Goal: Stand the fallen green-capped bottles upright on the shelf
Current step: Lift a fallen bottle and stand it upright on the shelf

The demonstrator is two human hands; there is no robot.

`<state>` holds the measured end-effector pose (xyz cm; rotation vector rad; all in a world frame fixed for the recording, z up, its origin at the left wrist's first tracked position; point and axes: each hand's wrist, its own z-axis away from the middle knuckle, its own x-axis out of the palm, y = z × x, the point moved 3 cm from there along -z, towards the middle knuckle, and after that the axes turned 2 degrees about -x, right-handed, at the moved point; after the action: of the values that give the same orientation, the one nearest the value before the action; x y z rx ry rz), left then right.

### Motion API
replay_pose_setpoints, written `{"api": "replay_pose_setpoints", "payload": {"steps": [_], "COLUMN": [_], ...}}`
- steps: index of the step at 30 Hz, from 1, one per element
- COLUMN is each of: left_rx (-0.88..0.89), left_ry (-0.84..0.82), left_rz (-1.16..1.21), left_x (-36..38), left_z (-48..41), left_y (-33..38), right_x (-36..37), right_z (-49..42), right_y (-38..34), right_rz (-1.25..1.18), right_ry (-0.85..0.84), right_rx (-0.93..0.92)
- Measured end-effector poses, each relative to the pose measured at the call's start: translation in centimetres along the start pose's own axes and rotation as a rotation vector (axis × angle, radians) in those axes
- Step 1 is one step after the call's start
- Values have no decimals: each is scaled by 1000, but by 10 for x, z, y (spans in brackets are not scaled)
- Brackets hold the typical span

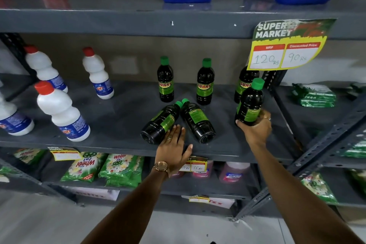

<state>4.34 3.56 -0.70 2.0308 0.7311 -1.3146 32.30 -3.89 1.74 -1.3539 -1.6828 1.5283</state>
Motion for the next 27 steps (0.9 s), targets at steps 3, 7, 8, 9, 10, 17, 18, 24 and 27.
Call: {"api": "replay_pose_setpoints", "payload": {"steps": [3, 7, 8, 9, 10, 17, 18, 24, 27], "left_rx": [13, 3, -1, -2, 0, 3, -4, 0, 1], "left_ry": [0, -3, -6, -12, -16, -17, -13, -26, -48], "left_rz": [-27, -23, -22, -25, -30, -38, -44, -55, -56], "left_x": [-1, 0, 1, 1, 1, -2, -2, -1, -1], "left_z": [0, 0, 0, 0, 0, 1, 1, 1, 1], "left_y": [0, 0, 0, 0, 0, 1, 1, 0, 1], "right_x": [10, 9, 7, 5, 5, 13, 9, 5, 4], "right_z": [-2, -1, -1, -1, -2, -5, -5, -7, -5], "right_y": [-7, 3, 5, 4, 2, 3, 6, -1, -3], "right_rz": [120, -5, 2, 0, -3, 23, 21, 228, 203], "right_ry": [67, -5, -6, 8, 31, -106, -129, -6, -13], "right_rx": [34, 57, 37, 27, 23, 45, 30, 10, 30]}}
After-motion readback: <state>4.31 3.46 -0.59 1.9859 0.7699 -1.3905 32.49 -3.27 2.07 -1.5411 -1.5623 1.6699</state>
